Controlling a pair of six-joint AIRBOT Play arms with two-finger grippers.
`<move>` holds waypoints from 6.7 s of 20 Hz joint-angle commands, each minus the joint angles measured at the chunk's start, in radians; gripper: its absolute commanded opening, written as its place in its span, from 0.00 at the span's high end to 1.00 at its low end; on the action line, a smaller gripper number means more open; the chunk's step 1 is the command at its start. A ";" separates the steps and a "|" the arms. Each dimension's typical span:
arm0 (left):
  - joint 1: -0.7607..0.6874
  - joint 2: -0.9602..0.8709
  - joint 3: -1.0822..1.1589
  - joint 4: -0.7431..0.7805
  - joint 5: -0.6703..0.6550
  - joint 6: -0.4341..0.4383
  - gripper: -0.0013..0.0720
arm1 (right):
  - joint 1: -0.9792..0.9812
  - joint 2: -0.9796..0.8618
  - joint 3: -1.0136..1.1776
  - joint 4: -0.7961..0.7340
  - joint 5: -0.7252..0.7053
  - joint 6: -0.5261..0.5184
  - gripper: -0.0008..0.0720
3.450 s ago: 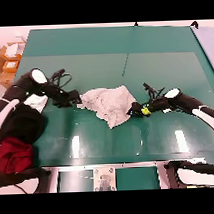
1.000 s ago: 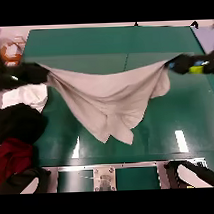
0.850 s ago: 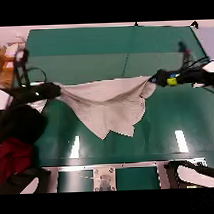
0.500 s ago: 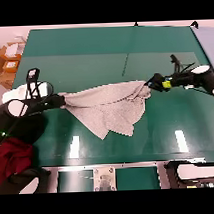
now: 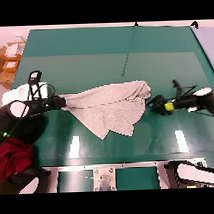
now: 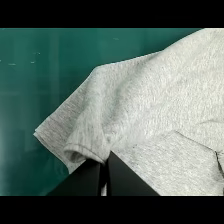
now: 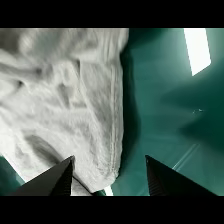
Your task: Fold the shirts.
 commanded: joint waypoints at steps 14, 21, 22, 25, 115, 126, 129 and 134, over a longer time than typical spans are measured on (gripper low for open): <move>0.000 0.024 0.648 0.174 -0.444 0.026 0.95 | -0.059 0.325 0.457 0.113 0.200 0.023 0.97; 0.000 0.024 1.398 0.143 -0.591 0.013 0.95 | -0.273 0.567 1.104 0.108 0.077 0.047 0.97; 0.000 0.024 1.467 0.125 -0.615 0.013 0.95 | -0.280 0.589 1.142 0.102 0.049 0.047 0.97; 0.000 0.077 1.497 0.107 -0.632 0.014 0.95 | -0.280 0.639 1.174 0.090 0.009 0.047 0.97; 0.306 -0.420 0.396 -0.370 -0.702 0.245 0.95 | -0.424 -0.159 0.282 0.165 0.286 -0.199 0.97; 0.306 -0.065 1.367 -0.532 -0.508 0.254 0.95 | -0.454 0.487 0.821 0.755 0.099 -0.267 0.97; 0.306 0.061 1.413 -0.407 -0.475 0.251 0.95 | -0.531 0.659 0.848 0.721 -0.061 -0.316 0.97; 0.306 0.101 1.397 -0.164 -0.575 0.142 0.95 | -0.555 0.727 0.813 0.537 -0.087 -0.294 0.97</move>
